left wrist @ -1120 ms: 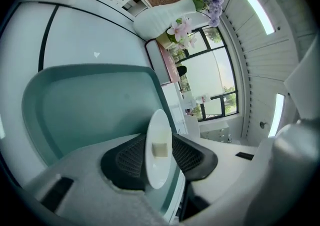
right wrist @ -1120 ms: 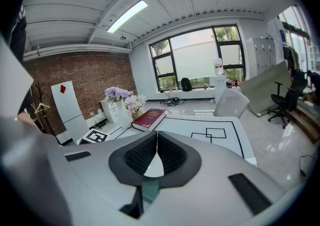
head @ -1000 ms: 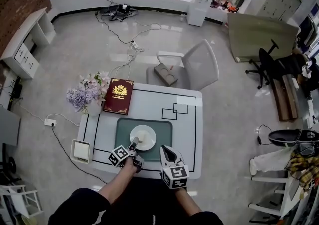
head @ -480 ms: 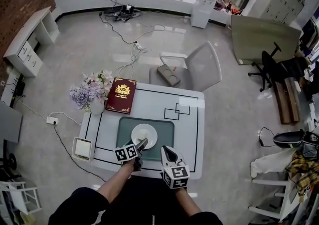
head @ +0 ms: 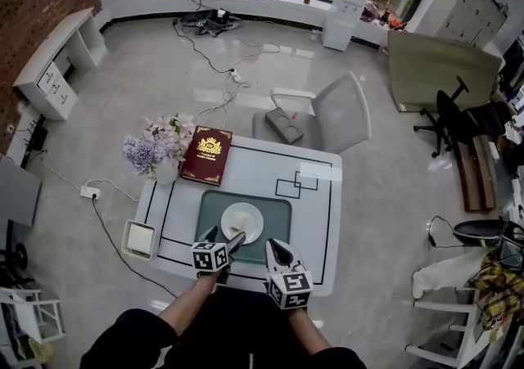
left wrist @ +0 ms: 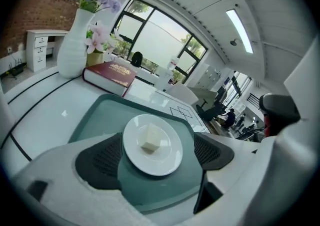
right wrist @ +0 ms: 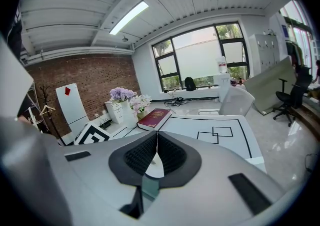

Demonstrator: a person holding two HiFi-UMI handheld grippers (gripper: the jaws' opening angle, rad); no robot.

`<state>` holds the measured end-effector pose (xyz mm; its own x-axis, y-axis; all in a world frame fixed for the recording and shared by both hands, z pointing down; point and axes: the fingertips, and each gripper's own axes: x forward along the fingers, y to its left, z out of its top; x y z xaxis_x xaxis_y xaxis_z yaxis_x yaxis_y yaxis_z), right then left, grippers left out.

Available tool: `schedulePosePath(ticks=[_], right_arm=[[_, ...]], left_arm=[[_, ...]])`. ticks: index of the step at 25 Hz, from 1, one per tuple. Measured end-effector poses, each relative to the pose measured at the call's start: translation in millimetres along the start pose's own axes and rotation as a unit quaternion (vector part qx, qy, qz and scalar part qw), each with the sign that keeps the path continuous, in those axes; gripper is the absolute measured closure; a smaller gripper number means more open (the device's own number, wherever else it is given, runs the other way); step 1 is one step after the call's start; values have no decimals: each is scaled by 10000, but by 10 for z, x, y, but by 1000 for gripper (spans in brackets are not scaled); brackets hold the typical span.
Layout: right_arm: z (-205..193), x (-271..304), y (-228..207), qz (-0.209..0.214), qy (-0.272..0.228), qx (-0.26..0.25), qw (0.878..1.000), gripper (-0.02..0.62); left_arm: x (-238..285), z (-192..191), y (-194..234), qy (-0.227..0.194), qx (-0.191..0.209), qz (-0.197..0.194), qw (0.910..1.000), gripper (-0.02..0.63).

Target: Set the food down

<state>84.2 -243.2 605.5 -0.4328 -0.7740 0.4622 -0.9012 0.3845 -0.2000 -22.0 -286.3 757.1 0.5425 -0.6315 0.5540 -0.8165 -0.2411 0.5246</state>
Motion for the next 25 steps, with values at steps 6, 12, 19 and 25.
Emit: schedulePosePath(ticks=[6, 12, 19, 25], right_arm=[[59, 57, 84, 157, -30, -20, 9999, 584], [170, 41, 124, 169, -343, -177, 9991, 584], [299, -76, 196, 223, -446, -218, 9985, 584], [278, -223, 283, 395, -488, -339, 9975, 585]], left_arm=[[-373, 391, -258, -595, 729, -270, 9952, 175], [-713, 543, -506, -731, 1400, -481, 9863, 175], [-1122, 792, -879, -1191, 2257, -489, 9656, 178], [-1385, 943, -1166, -1518, 2561, -465, 9535, 197]])
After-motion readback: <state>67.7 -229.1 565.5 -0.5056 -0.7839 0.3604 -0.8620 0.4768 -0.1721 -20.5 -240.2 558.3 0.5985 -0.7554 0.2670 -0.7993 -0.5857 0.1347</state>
